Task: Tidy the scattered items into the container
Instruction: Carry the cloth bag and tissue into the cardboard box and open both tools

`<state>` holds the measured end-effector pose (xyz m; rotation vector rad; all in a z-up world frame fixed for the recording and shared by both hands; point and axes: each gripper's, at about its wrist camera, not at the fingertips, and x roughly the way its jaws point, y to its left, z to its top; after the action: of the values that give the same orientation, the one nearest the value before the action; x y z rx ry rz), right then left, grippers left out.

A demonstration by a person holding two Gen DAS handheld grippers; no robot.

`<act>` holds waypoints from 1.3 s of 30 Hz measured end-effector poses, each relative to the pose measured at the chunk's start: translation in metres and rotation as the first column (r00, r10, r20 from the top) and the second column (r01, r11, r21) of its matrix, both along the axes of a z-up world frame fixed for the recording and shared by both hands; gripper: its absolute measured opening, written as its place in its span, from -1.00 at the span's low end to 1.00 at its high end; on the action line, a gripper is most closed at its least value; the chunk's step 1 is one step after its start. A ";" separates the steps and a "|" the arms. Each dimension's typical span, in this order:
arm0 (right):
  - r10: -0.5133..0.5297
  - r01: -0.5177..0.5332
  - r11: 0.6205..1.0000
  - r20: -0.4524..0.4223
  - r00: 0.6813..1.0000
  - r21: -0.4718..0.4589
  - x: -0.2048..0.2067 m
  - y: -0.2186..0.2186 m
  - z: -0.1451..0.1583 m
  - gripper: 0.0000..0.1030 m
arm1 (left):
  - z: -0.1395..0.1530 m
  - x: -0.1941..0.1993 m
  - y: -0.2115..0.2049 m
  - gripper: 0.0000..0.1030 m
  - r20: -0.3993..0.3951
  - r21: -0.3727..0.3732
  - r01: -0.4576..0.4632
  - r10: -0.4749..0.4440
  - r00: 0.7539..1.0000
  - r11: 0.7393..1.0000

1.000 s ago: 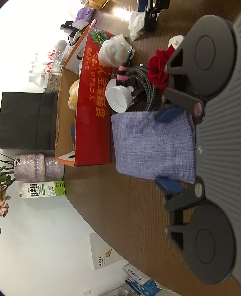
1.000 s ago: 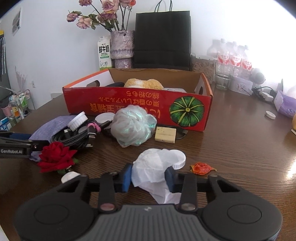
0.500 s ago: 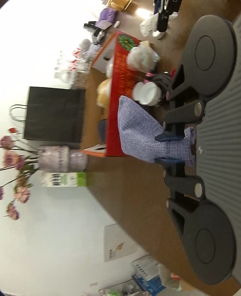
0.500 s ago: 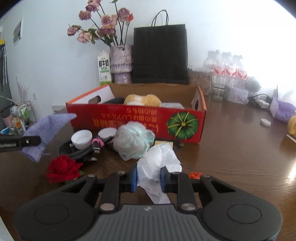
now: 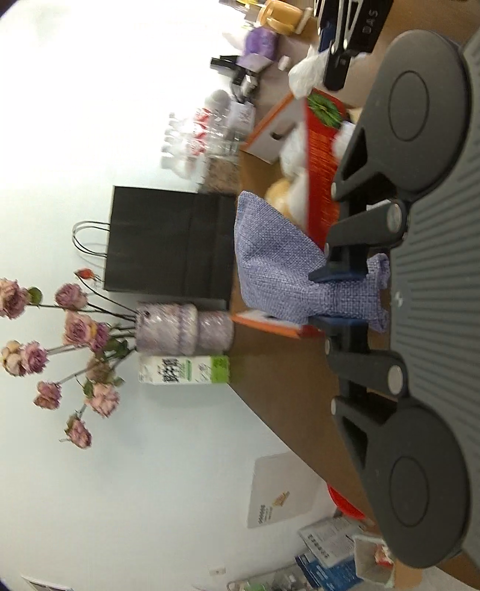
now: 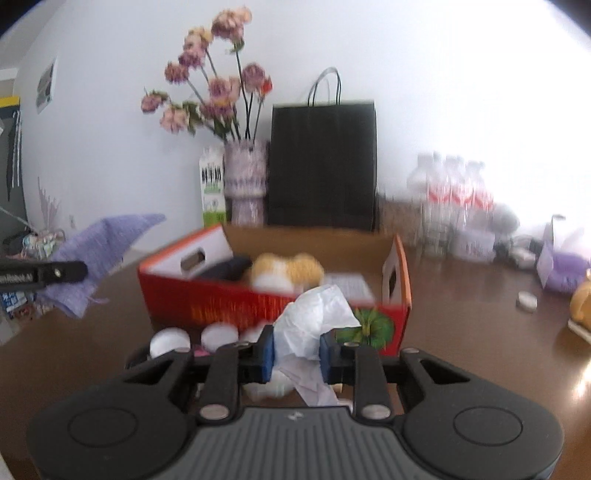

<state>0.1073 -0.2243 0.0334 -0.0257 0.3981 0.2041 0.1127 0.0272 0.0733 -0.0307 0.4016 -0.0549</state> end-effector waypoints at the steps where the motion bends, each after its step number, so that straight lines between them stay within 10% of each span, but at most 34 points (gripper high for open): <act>1: 0.000 0.000 1.000 0.015 1.000 0.000 0.005 0.000 0.005 -0.56 | 0.004 0.006 -0.002 -0.65 0.007 -0.009 -0.001 0.001 1.000 1.000; 12: -0.060 0.058 0.997 0.052 0.997 0.049 0.097 0.007 0.031 -0.56 | 0.021 0.087 -0.037 -0.65 0.010 -0.070 -0.013 0.014 1.000 0.997; 22: -0.114 0.117 0.991 -0.045 0.992 0.063 0.181 0.010 -0.005 -0.56 | -0.015 0.171 -0.049 -0.64 -0.114 -0.077 -0.065 0.056 0.992 0.995; 36: -0.088 0.088 0.996 -0.135 0.987 -0.004 0.192 0.019 -0.037 -0.53 | -0.051 0.196 -0.047 -0.63 -0.224 -0.018 -0.083 0.077 0.971 0.996; 39: -0.085 0.084 0.996 -0.136 0.987 -0.013 0.190 0.021 -0.037 -0.25 | -0.050 0.194 -0.049 -0.45 -0.216 -0.010 -0.072 0.068 0.974 0.997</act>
<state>0.2978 -0.2038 -0.0038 -0.0018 0.5348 0.1211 0.3072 -0.0216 0.0230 -0.0686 0.6168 0.0153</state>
